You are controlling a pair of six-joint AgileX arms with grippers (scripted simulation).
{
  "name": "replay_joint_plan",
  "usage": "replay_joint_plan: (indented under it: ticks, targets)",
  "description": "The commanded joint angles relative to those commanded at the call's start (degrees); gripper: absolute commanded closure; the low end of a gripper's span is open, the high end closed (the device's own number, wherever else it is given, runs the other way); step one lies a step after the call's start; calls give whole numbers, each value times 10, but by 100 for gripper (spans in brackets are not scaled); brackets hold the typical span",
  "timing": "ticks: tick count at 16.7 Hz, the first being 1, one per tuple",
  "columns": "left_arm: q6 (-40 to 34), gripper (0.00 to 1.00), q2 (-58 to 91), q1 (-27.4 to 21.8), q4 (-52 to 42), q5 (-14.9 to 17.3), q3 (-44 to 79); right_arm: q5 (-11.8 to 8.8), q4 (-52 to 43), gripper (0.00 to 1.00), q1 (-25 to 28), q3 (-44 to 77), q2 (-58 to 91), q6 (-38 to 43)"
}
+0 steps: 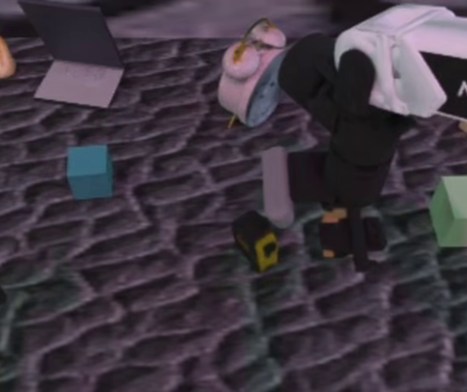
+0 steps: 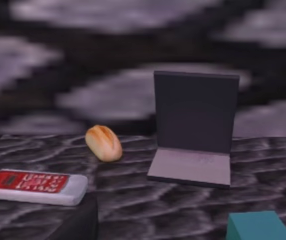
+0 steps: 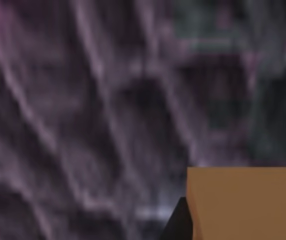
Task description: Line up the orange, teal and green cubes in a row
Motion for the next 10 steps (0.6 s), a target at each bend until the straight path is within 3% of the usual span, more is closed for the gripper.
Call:
replay_joint_plan:
  ticks: [5,10]
  targets:
    - [0,0,0,0,0,0,0,0,8,100,-2,-5,5,2]
    - [0,0,0,0,0,0,0,0,101,100,-1,-67,33,3]
